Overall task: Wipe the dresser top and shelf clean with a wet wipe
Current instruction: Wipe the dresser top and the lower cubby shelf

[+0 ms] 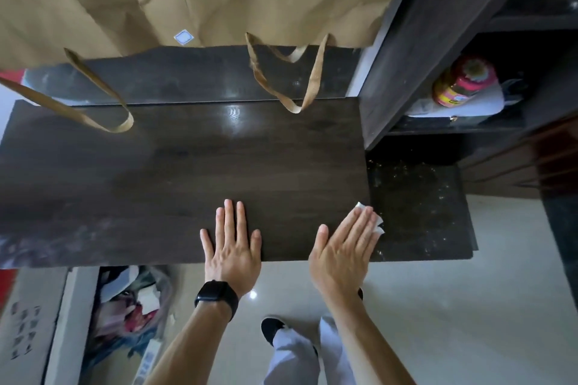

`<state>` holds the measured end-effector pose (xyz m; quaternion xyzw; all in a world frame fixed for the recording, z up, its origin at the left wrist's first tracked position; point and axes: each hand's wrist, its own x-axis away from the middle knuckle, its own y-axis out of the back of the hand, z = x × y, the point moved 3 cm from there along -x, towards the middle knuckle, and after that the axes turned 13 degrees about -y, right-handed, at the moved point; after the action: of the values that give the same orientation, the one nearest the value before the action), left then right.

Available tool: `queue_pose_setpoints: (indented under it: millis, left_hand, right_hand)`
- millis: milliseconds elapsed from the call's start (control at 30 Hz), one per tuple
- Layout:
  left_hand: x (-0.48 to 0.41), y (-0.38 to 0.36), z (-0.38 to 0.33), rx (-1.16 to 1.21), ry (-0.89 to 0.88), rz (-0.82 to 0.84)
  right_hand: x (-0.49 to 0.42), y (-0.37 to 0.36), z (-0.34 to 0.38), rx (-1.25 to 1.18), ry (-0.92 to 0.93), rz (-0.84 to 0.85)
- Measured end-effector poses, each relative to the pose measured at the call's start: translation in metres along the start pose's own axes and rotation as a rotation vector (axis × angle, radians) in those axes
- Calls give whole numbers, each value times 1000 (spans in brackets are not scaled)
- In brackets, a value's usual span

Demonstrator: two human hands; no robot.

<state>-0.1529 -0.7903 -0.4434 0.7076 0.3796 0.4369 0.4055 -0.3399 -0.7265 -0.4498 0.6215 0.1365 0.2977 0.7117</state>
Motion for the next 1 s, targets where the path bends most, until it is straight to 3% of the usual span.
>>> queue_pose_setpoints:
  millis: [267, 567, 667, 767, 867, 1000]
  left_hand:
    - [-1, 2, -1, -2, -10, -1]
    - [3, 8, 4, 102, -80, -16]
    - [14, 26, 35, 199, -80, -95]
    - [33, 36, 98, 140, 125, -215]
    - [54, 42, 157, 117, 305, -232]
    - [67, 52, 189, 117, 238, -157]
  right_hand:
    - [-57, 12, -22, -37, 120, 42]
    - [0, 4, -41, 161, 345, 44]
    - [3, 0, -6, 146, 501, 95]
    - [-4, -7, 59, 139, 598, 94]
    - [-13, -24, 143, 124, 651, 104]
    - [2, -50, 252, 92, 780, 146]
